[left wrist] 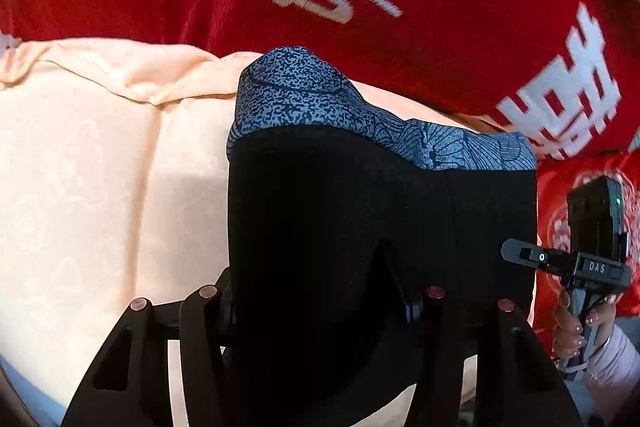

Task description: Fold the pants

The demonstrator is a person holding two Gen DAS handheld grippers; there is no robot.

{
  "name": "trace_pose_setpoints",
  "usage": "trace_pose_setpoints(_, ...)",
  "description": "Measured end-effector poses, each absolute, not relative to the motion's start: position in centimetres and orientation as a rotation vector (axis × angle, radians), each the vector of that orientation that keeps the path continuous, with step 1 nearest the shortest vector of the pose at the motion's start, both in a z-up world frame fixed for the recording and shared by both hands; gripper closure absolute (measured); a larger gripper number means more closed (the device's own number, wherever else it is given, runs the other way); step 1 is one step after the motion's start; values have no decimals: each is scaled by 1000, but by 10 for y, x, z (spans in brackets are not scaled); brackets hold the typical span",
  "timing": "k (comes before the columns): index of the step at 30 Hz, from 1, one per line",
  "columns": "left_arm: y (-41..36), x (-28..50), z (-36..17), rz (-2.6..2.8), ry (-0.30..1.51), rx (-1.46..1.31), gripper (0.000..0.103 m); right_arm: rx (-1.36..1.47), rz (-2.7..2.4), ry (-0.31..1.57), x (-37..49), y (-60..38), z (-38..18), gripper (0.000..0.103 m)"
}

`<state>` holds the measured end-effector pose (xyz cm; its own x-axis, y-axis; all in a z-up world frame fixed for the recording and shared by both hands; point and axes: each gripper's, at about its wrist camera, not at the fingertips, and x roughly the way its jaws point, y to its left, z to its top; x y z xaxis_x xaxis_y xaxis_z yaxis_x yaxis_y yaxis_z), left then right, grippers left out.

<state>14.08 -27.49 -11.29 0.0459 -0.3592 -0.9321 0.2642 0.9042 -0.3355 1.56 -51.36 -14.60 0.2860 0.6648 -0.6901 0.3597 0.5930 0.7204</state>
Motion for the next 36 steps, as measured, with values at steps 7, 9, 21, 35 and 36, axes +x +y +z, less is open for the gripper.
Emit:
trace_pose_setpoints(7,-244,102,-96,-491,1449,-73,46,992,247,1309,-27,-476,-129,60)
trace_pose_setpoints(9,-236,93,-99,-490,1463,-73,46,1019,229,1307,-41,-461,-133,60)
trace_pose_setpoints(21,-174,59,-140,-397,1480,84,13,1024,-68,1355,-90,-435,-169,37)
trace_pose_setpoints(35,-168,40,-104,-285,1425,232,13,823,-343,1426,-127,-431,-130,24)
trace_pose_setpoints(36,-169,36,-102,-280,1427,244,13,798,-351,1430,-128,-428,-126,24)
